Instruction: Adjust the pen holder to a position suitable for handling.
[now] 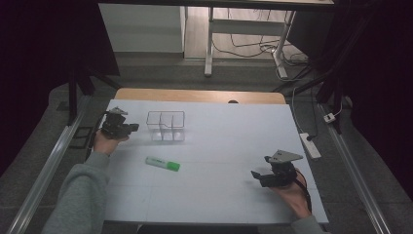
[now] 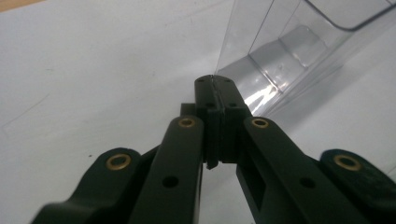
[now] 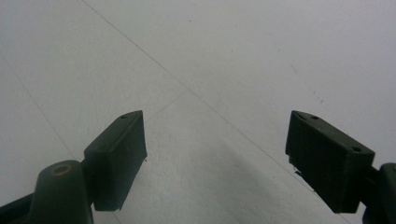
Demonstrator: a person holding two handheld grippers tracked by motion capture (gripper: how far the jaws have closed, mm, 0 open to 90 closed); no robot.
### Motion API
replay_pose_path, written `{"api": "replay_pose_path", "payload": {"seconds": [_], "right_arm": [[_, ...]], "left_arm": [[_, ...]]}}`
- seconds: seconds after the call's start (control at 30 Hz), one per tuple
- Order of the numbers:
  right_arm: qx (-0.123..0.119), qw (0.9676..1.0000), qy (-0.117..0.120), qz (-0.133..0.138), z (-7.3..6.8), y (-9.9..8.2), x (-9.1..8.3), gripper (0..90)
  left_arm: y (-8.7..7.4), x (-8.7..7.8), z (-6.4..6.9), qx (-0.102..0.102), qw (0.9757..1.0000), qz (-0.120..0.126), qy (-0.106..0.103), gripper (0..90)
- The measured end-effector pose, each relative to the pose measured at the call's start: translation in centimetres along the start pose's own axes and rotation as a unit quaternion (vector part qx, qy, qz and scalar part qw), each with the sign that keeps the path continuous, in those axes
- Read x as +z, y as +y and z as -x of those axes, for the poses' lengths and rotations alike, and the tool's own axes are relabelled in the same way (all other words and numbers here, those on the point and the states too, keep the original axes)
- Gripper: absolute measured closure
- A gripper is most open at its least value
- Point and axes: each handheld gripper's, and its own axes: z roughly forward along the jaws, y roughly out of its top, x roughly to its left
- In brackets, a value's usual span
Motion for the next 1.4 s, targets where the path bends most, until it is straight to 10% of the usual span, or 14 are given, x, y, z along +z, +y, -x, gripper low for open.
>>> {"api": "replay_pose_path", "payload": {"seconds": [1.4], "right_arm": [[-0.004,1.0000,0.001,-0.001,-0.2,0.1,0.0,20.0]], "left_arm": [[1.8,4.3,1.5,-0.011,0.9990,-0.024,-0.037,88.9]]}}
